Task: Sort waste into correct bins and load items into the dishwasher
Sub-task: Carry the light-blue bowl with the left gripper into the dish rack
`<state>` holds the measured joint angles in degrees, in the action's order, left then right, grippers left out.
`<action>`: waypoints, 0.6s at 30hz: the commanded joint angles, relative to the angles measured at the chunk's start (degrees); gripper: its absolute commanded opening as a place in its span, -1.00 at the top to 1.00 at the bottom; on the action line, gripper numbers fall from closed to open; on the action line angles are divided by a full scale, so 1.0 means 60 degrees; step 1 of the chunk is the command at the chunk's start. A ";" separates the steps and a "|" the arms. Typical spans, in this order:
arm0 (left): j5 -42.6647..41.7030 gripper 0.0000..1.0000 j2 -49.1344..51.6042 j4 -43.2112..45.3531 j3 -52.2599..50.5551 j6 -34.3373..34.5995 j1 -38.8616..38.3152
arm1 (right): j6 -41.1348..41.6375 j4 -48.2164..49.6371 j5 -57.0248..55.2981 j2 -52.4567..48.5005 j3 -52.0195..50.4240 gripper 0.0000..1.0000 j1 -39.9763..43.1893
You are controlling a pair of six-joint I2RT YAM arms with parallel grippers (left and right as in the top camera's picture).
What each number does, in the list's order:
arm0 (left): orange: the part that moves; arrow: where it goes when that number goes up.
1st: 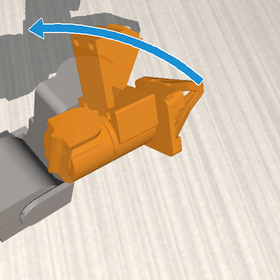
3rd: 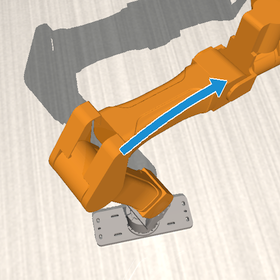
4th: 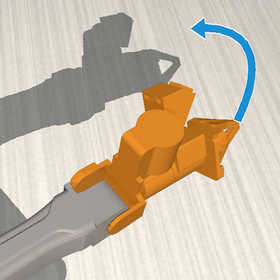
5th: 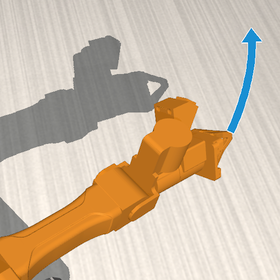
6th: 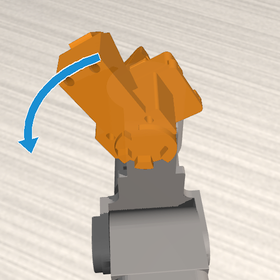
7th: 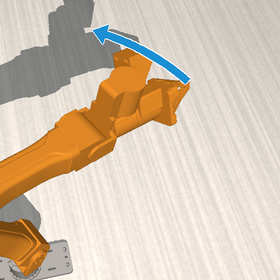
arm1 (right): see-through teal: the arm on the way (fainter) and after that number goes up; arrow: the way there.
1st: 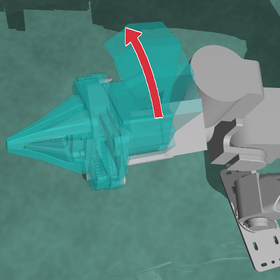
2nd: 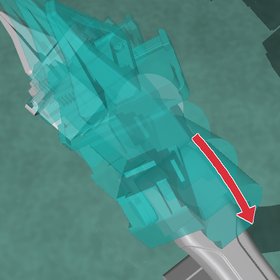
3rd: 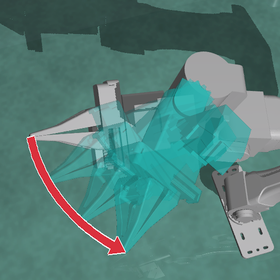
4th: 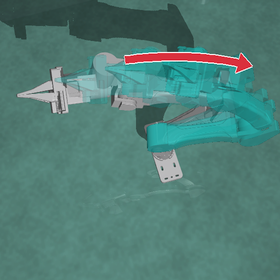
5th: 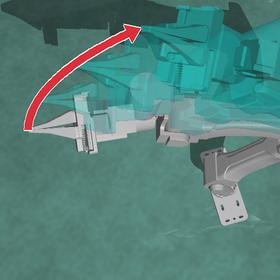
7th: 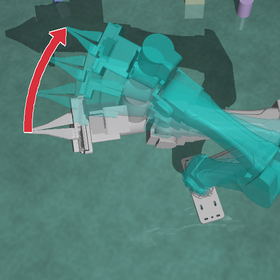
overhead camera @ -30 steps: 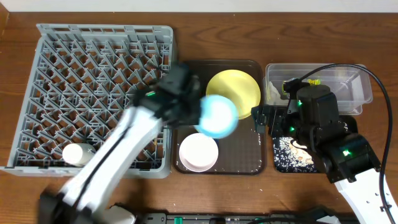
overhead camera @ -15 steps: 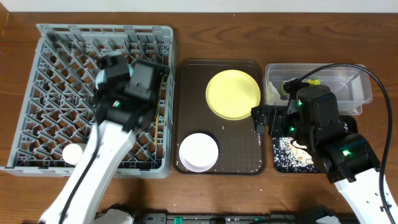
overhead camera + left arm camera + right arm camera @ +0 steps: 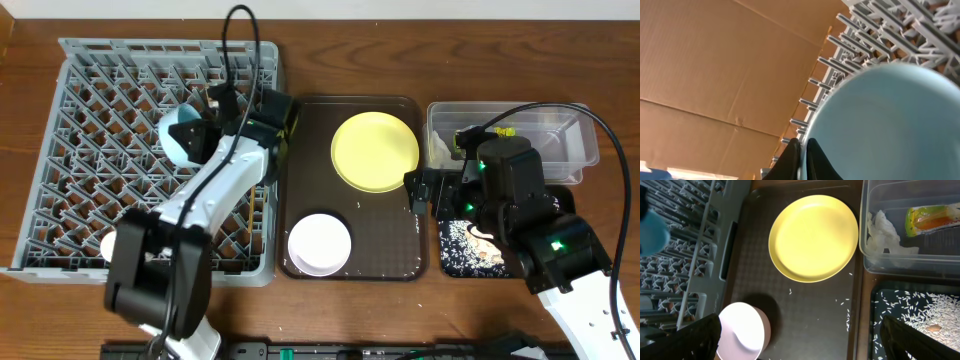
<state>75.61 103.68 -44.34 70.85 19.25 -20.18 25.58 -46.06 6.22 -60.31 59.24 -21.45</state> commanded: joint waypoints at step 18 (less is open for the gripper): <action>-0.2572 -0.17 -0.1107 -0.0091 0.0113 -0.0273 -0.1421 | 0.0015 -0.0007 0.0011 -0.0011 0.0124 -0.99 0.0127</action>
<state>69.84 103.39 -44.91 70.85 18.17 -29.08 25.58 -46.06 6.22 -60.34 59.24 -21.45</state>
